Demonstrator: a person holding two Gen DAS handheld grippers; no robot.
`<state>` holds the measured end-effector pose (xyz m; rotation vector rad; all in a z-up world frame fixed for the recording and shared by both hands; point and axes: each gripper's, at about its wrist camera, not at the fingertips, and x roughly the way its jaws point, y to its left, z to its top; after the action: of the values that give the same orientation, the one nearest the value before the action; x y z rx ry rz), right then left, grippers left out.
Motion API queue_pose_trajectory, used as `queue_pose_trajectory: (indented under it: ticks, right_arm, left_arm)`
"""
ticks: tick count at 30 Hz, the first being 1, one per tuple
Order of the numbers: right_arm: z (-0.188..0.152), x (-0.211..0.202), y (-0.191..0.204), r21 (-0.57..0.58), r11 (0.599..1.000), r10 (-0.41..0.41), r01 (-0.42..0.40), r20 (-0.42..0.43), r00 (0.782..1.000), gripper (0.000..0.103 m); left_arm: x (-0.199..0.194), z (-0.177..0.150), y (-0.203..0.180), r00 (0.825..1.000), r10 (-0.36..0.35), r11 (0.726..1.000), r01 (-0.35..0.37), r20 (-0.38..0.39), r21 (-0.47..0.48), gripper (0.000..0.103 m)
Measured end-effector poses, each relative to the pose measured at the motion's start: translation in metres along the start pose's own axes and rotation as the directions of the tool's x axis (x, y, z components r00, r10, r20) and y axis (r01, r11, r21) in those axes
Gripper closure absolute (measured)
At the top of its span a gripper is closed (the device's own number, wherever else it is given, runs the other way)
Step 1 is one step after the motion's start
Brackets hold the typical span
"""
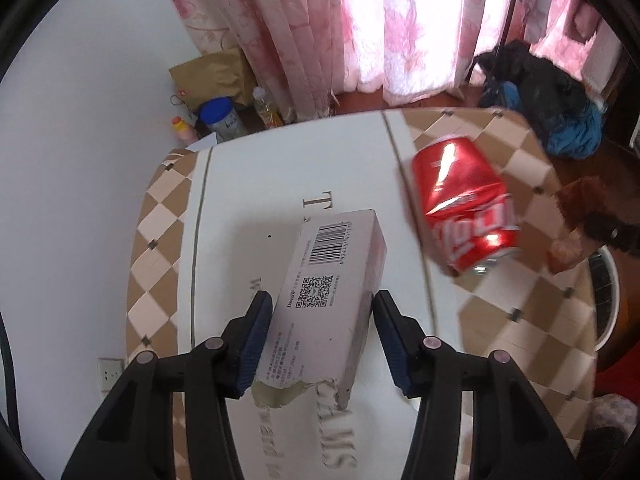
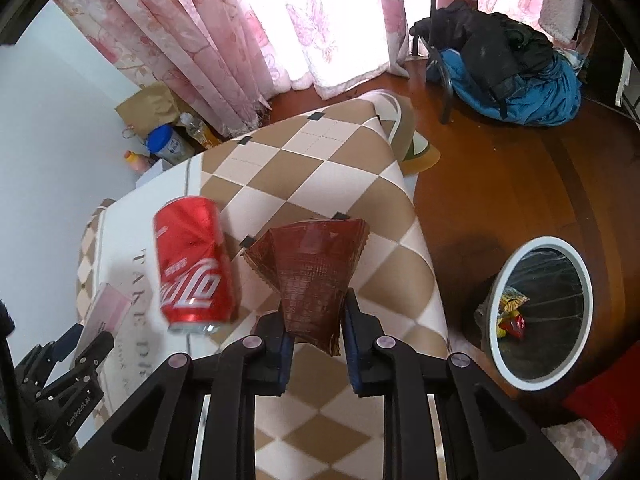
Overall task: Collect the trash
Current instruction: 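Grasp the white barcode box with the left tool while the right tool grasps the brown bag, then carry the white box and brown bag over the bin and open both tools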
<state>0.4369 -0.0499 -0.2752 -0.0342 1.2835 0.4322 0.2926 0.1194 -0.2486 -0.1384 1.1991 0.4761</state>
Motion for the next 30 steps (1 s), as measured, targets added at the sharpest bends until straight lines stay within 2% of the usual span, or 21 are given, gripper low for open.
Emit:
queue_pose_trajectory:
  ticks: [8,16,23,26,30]
  right_arm:
    - [-0.043,-0.056,-0.013,-0.006,0.998,0.066,-0.066,0.04,0.997,0.081]
    - [-0.077,-0.123,-0.049,0.015,0.991,0.129,-0.132,0.124,0.984,0.081]
    - [-0.092,-0.187,-0.13,0.081,0.989,0.106,-0.125,0.214,0.971,0.081]
    - [-0.098,-0.207,-0.18,0.133,0.987,0.061,-0.095,0.24,0.969,0.081]
    - [-0.104,-0.214,-0.242,0.202,0.978,0.001,-0.05,0.235,0.972,0.081]
  left_arm:
    - [-0.064,-0.015,-0.017,0.993,-0.058,0.997,0.063,0.104,-0.047,0.054]
    - [-0.132,-0.026,-0.064,0.971,-0.122,0.992,0.124,0.208,0.003,0.055]
    - [-0.173,-0.021,-0.141,0.94,-0.227,0.973,0.209,0.256,0.097,0.055]
    - [-0.172,-0.017,-0.188,0.932,-0.277,0.957,0.246,0.235,0.153,0.055]
    - [-0.16,-0.015,-0.244,0.925,-0.335,0.931,0.297,0.179,0.21,0.055]
